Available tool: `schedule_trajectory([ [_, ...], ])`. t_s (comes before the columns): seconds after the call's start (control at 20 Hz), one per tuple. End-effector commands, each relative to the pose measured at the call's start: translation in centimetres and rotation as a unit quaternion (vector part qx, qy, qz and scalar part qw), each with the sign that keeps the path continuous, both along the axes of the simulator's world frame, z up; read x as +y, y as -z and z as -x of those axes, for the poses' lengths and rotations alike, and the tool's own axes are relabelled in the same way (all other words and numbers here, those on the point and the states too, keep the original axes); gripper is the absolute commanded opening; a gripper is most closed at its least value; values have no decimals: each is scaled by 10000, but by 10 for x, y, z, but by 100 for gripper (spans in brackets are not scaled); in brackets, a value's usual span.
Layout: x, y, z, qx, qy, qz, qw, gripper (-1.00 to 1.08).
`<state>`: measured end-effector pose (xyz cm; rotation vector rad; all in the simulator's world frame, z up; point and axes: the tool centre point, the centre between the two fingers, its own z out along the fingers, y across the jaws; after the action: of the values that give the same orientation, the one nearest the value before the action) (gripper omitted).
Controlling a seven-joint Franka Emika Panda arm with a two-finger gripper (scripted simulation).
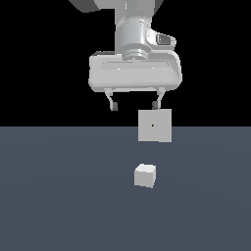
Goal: Plug the charger into the wall socket.
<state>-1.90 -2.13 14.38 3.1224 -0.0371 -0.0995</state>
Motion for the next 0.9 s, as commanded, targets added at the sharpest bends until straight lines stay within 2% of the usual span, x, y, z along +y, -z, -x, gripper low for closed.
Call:
schedule_trajectory([
  [0.0, 0, 0, 0, 0, 0, 0, 10000, 100],
  [0.4, -1, 4, 4, -99, 88, 13, 9999, 100],
  [0.85, -5, 17, 17, -447, 396, 57, 9982, 100],
])
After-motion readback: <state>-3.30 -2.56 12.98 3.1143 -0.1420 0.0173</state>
